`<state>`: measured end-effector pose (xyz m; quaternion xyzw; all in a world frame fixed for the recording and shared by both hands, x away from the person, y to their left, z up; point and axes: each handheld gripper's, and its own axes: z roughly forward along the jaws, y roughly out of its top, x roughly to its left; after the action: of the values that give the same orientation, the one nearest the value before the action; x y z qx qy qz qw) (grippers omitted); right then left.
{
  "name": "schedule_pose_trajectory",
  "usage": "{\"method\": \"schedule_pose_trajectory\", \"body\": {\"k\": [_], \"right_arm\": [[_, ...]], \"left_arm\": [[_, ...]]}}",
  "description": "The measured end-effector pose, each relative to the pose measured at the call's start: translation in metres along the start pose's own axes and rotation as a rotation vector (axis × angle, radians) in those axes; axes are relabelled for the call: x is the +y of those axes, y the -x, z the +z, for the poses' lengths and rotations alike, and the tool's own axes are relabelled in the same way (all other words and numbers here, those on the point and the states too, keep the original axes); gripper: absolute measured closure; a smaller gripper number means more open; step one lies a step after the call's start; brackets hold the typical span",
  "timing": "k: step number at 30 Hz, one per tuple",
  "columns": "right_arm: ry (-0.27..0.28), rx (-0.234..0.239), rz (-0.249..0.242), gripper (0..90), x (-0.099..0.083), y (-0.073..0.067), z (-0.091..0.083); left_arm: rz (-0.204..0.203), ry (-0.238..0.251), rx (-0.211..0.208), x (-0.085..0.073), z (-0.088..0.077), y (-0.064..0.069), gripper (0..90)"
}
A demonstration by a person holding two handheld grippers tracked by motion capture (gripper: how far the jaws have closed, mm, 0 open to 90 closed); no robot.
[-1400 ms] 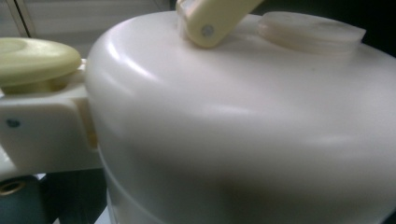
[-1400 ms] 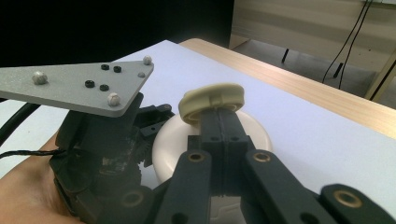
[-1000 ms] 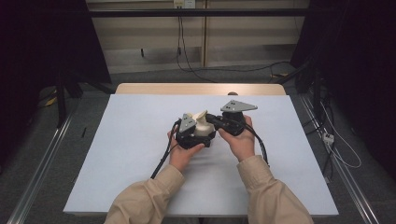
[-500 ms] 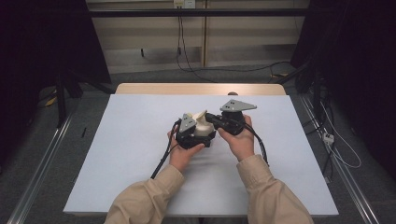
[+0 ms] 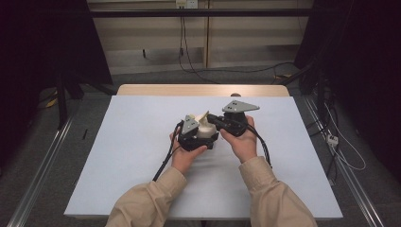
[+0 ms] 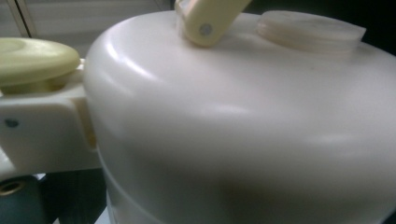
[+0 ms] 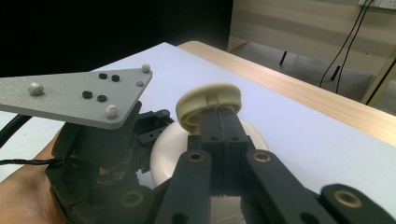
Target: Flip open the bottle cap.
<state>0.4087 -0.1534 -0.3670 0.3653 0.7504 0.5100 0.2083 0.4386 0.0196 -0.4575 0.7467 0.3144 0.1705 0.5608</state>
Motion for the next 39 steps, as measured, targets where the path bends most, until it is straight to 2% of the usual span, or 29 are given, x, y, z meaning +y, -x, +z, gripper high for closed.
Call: {"method": "schedule_pose_trajectory", "body": {"k": [39], "right_arm": [[-0.005, 0.001, -0.013, 90.0, 0.0070, -0.0014, 0.0086]], "left_arm": [[0.007, -0.001, 0.003, 0.0000, 0.0001, 0.0002, 5.0]]}}
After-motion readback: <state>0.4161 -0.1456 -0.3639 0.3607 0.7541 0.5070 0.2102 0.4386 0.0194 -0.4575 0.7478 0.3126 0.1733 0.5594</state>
